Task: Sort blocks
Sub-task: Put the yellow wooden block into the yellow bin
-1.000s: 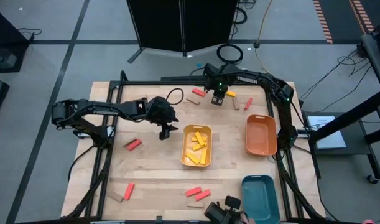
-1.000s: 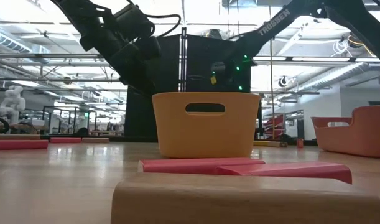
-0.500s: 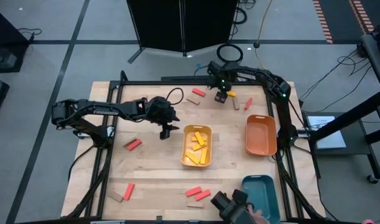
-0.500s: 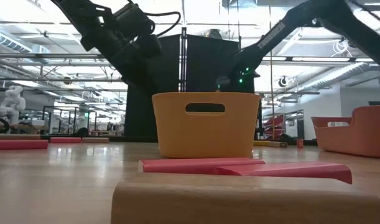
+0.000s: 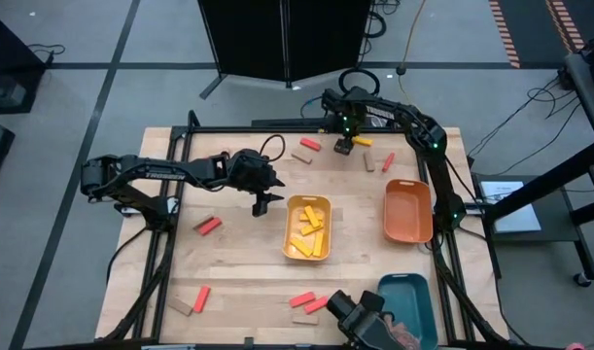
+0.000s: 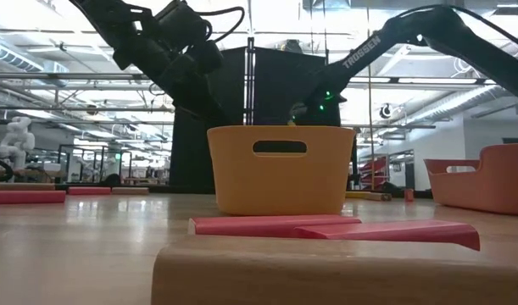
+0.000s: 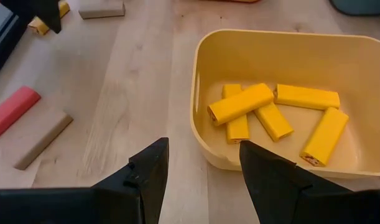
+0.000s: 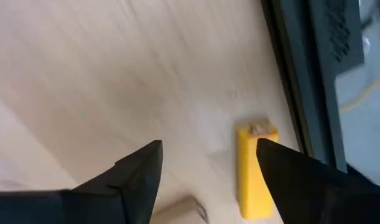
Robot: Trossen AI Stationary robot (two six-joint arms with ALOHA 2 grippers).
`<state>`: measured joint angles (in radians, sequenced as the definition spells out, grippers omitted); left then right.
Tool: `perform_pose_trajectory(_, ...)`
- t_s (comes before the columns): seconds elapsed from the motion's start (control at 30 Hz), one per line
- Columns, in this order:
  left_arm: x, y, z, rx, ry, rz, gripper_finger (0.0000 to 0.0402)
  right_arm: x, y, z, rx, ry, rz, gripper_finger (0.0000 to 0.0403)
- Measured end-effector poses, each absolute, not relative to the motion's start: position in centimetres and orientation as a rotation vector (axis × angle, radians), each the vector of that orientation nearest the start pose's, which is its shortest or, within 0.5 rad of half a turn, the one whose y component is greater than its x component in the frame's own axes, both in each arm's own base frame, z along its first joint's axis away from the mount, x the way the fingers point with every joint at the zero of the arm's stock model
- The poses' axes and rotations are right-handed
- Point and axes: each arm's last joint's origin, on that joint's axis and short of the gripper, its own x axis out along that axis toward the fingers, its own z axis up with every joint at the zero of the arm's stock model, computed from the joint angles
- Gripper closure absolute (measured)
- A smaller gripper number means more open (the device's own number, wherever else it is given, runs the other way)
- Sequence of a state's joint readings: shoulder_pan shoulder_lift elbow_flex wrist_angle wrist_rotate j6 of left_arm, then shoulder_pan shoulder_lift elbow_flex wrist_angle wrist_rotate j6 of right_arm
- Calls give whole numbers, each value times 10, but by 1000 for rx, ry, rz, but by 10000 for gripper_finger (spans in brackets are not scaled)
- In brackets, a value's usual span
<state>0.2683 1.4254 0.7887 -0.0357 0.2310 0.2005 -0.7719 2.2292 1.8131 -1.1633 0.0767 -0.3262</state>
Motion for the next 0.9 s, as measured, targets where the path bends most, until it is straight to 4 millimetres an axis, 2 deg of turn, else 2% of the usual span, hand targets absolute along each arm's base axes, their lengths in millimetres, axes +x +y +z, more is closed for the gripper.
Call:
perform_pose_trajectory(0.17, 281, 70, 208, 27, 652, -29, 208, 303, -312, 183, 310, 1552, -434, 149)
perform_pose_trajectory(0.3, 280, 70, 207, 25, 660, -31, 208, 285, -321, 181, 362, 1607, -489, 150)
perform_pose_trajectory(0.53, 280, 70, 207, 40, 661, -36, 208, 284, -321, 176, 369, 1609, -522, 150)
perform_pose_trajectory(0.63, 280, 70, 207, 40, 660, -36, 208, 286, -322, 169, 367, 1614, -524, 150)
perform_pose_trajectory(0.77, 280, 70, 207, 41, 658, -36, 208, 286, -323, 145, 402, 1689, -491, 150)
perform_pose_trajectory(0.9, 281, 70, 207, 42, 653, -36, 208, 292, -320, 137, 323, 1763, -504, 150)
